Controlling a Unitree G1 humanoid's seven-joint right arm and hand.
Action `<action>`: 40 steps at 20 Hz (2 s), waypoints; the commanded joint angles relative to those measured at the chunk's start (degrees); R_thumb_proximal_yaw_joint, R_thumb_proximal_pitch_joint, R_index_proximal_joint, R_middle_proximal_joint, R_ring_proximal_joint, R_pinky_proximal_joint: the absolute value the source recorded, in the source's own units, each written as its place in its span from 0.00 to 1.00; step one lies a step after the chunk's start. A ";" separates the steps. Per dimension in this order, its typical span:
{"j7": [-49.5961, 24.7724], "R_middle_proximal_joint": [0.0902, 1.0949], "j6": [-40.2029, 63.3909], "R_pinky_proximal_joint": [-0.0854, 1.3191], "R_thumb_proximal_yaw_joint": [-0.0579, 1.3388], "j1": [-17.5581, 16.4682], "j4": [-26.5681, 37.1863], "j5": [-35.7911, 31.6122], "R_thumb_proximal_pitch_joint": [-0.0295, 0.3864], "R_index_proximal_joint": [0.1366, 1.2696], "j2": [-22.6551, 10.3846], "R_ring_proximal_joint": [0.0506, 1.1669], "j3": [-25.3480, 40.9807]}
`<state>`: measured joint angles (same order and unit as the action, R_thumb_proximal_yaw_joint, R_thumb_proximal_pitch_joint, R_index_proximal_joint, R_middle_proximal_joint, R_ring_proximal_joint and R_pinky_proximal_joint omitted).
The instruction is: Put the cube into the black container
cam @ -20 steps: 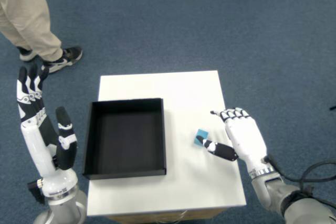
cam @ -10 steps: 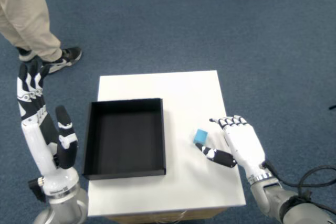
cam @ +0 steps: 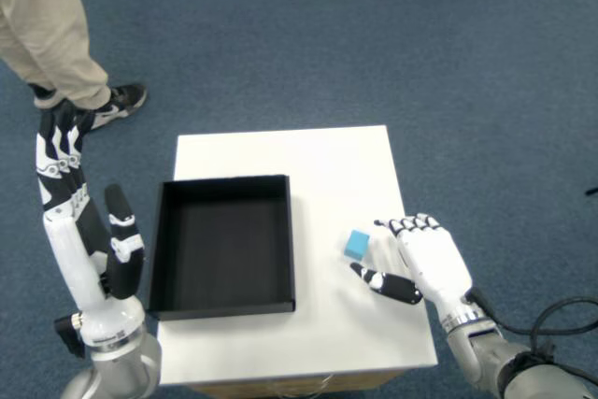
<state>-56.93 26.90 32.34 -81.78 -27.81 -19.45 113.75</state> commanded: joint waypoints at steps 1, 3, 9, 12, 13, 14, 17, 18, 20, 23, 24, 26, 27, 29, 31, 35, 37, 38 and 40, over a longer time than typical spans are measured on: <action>0.49 0.32 -0.98 0.26 0.28 2.75 -1.17 -1.92 0.03 0.22 -1.00 0.31 -1.12; 1.77 0.32 -1.28 0.26 0.28 3.12 -1.17 -2.34 0.03 0.22 -1.04 0.31 -1.46; 4.02 0.32 -1.35 0.26 0.31 5.00 -1.08 -3.01 0.04 0.23 -0.31 0.31 -2.08; 4.03 0.32 -0.79 0.26 0.32 6.46 -1.08 -3.05 0.04 0.23 0.22 0.31 -2.19; 3.96 0.32 -0.56 0.26 0.32 7.09 -1.10 -2.96 0.04 0.23 0.34 0.31 -2.15; 3.90 0.33 -0.39 0.26 0.32 7.55 -1.12 -2.86 0.04 0.23 0.46 0.31 -2.09; 4.01 0.33 -0.37 0.26 0.32 8.18 -1.17 -2.64 0.04 0.24 0.76 0.32 -1.92; 4.14 0.33 -0.48 0.27 0.32 8.28 -1.19 -2.52 0.04 0.24 0.90 0.32 -1.80; 4.26 0.33 -0.68 0.28 0.32 8.56 -1.22 -2.14 0.04 0.24 1.20 0.33 -1.42; 4.25 0.33 -0.79 0.29 0.32 9.41 -1.30 -1.66 0.05 0.24 1.49 0.34 -1.00; 4.16 0.33 -0.69 0.30 0.31 9.76 -1.32 -1.51 0.05 0.24 1.50 0.34 -0.87; 4.07 0.33 -0.53 0.31 0.31 10.13 -1.35 -1.29 0.06 0.25 1.44 0.35 -0.68; 4.12 0.34 -0.55 0.33 0.30 10.03 -1.35 -1.22 0.07 0.25 1.40 0.36 -0.59; 4.31 0.34 -0.70 0.33 0.30 9.60 -1.34 -1.14 0.12 0.25 1.30 0.36 -0.45; 4.70 0.34 -0.97 0.33 0.30 9.04 -1.32 -0.99 0.19 0.25 1.25 0.36 -0.21; 6.08 0.35 -1.69 0.33 0.31 8.25 -1.31 -1.02 0.29 0.27 0.96 0.37 -0.09; 6.74 0.35 -1.94 0.33 0.32 7.92 -1.28 -1.22 0.31 0.27 0.86 0.37 -0.17; 6.95 0.35 -2.02 0.33 0.32 7.72 -1.27 -1.30 0.31 0.27 0.81 0.37 -0.21; 7.43 0.36 -2.30 0.33 0.32 6.98 -1.25 -1.47 0.31 0.27 0.66 0.37 -0.26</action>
<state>-48.52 25.06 36.81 -81.81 -27.89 -17.32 114.13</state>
